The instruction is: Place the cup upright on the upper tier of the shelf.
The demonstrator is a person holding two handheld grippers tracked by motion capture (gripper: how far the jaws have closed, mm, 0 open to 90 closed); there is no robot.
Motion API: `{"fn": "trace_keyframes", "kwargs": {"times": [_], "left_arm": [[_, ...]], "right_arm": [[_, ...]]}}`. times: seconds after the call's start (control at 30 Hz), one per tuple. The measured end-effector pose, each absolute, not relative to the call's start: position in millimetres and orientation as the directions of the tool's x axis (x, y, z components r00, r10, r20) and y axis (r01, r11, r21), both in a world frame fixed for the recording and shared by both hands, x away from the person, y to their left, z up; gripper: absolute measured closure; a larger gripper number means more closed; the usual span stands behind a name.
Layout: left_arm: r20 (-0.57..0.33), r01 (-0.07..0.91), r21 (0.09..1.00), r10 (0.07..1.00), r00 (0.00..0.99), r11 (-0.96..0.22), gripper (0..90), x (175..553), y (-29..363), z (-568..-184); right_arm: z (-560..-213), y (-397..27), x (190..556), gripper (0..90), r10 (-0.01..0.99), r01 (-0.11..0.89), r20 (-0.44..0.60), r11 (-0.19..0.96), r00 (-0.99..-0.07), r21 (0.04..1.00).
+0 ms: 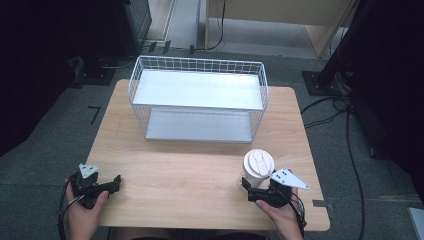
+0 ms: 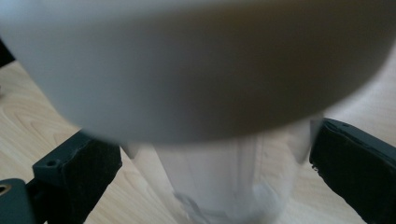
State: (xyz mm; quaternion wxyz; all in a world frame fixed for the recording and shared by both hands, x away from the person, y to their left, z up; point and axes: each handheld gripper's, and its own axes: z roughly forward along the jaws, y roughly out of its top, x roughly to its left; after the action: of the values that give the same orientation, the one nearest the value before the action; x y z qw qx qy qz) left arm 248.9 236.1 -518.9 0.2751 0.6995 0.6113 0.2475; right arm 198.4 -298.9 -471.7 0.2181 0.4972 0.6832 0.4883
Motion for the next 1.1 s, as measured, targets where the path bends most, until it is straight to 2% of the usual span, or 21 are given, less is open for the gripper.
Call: {"fn": "trace_keyframes", "kwargs": {"times": [0.3, 0.4, 0.47, 1.1], "left_arm": [[0.01, 0.719, 0.688, 0.991, 0.13, -0.101, 0.0, 248.9, 236.1, -518.9], [0.01, 0.719, 0.688, 0.991, 0.13, -0.101, 0.0, 248.9, 236.1, -518.9], [0.01, 0.719, 0.687, 0.991, 0.131, -0.102, 0.0, 248.9, 236.1, -518.9], [0.01, 0.719, 0.687, 0.991, 0.13, -0.102, 0.0, 248.9, 236.1, -518.9]], "right_arm": [[-459.4, -290.4, 198.6, 9.0, 0.906, 0.359, 0.181, -0.034, -0.383, 0.933], [-458.9, -288.2, 198.5, 11.0, 0.914, 0.352, 0.17, -0.031, -0.37, 0.935], [-458.8, -285.4, 196.1, 15.3, 0.926, 0.323, 0.126, -0.004, -0.356, 0.946], [-432.0, -261.4, 203.8, 16.0, 0.917, 0.248, 0.106, -0.008, -0.385, 0.969]]}}
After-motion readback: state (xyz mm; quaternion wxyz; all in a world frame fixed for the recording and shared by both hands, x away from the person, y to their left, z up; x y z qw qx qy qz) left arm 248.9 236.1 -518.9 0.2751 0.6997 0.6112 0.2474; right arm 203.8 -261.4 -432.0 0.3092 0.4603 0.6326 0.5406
